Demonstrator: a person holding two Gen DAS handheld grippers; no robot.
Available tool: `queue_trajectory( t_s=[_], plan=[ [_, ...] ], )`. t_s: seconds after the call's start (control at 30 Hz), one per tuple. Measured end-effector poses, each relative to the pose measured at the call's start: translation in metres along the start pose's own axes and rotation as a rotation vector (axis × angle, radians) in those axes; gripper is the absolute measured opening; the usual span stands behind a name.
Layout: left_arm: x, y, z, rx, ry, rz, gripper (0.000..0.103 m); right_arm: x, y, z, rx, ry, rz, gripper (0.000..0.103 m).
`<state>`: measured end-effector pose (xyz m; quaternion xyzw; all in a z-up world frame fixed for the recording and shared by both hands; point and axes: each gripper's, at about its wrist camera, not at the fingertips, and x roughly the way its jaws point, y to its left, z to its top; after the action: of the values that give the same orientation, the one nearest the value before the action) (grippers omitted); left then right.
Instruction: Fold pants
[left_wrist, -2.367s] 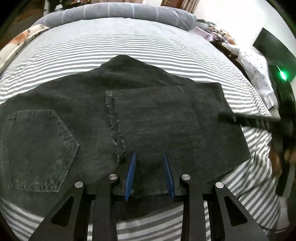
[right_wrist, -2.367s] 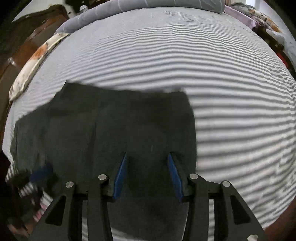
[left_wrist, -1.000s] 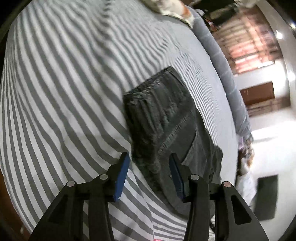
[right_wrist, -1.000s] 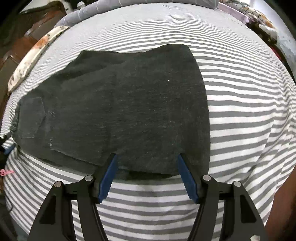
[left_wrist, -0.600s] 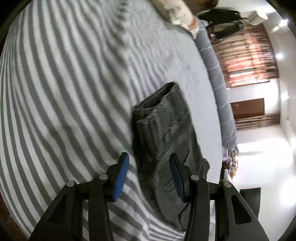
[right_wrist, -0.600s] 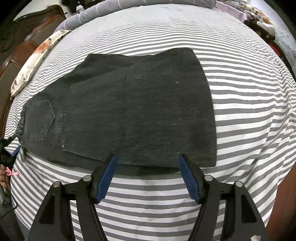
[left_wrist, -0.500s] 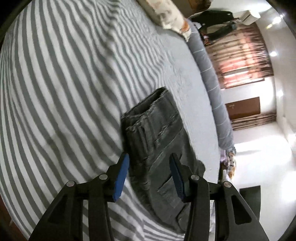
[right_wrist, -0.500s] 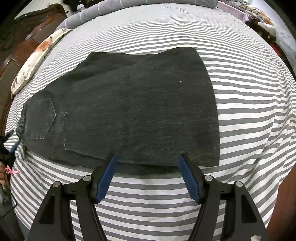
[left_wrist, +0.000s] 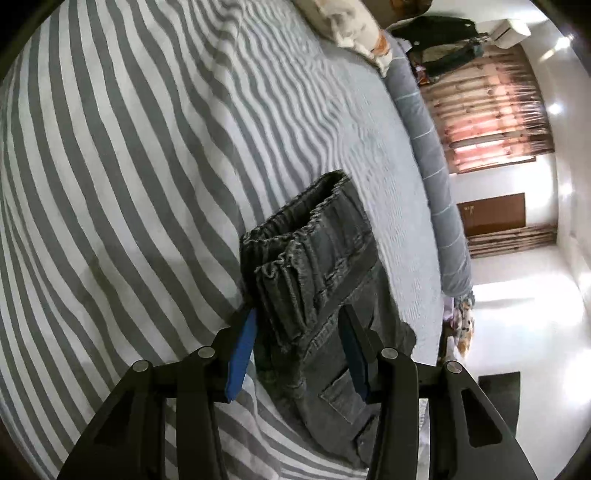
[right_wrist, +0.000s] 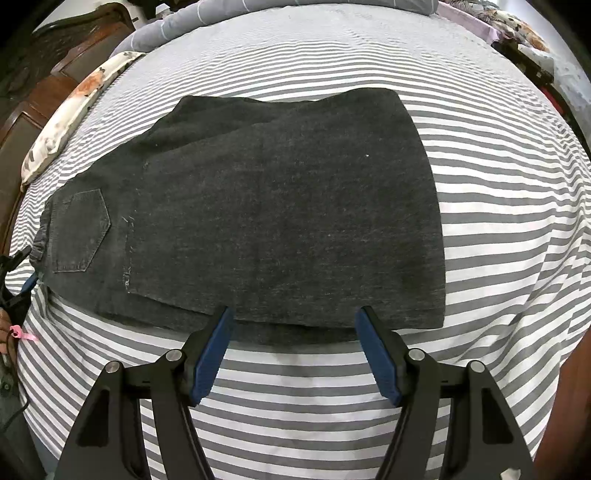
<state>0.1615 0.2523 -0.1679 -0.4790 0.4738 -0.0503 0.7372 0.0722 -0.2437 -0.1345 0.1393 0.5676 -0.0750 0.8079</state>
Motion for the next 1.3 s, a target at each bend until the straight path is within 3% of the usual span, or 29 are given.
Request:
queue_trajectory(
  t_s=[0.3, 0.5, 0.6, 0.67, 0.73, 1.0, 1.1, 1.3],
  plan=[
    [0.007, 0.010, -0.001, -0.055, 0.035, 0.030, 0.047, 0.002, -0.001, 0.003, 0.011, 0.001, 0.021, 0.067],
    [0.016, -0.008, -0.002, 0.009, 0.031, 0.047, 0.047, -0.003, -0.003, 0.003, 0.021, -0.011, 0.033, 0.067],
    [0.019, -0.006, -0.002, -0.011, 0.022, 0.046, 0.047, -0.005, -0.007, 0.003, 0.031, -0.015, 0.038, 0.067],
    [0.017, 0.000, -0.002, -0.046, 0.010, 0.039, 0.033, -0.005, -0.009, 0.003, 0.040, -0.017, 0.039, 0.067],
    [0.015, 0.001, -0.004, -0.057, 0.002, 0.037, 0.028, -0.005, -0.012, 0.004, 0.048, -0.015, 0.044, 0.067],
    [-0.002, -0.060, -0.028, 0.154, -0.137, 0.190, 0.022, -0.014, -0.012, 0.005, 0.046, -0.036, 0.067, 0.067],
    [-0.010, -0.087, -0.034, 0.196, -0.164, 0.176, 0.021, -0.020, -0.017, 0.007, 0.062, -0.056, 0.082, 0.067],
    [-0.016, -0.168, -0.062, 0.393, -0.177, 0.117, 0.020, -0.031, -0.033, 0.009, 0.121, -0.085, 0.132, 0.067]
  ],
)
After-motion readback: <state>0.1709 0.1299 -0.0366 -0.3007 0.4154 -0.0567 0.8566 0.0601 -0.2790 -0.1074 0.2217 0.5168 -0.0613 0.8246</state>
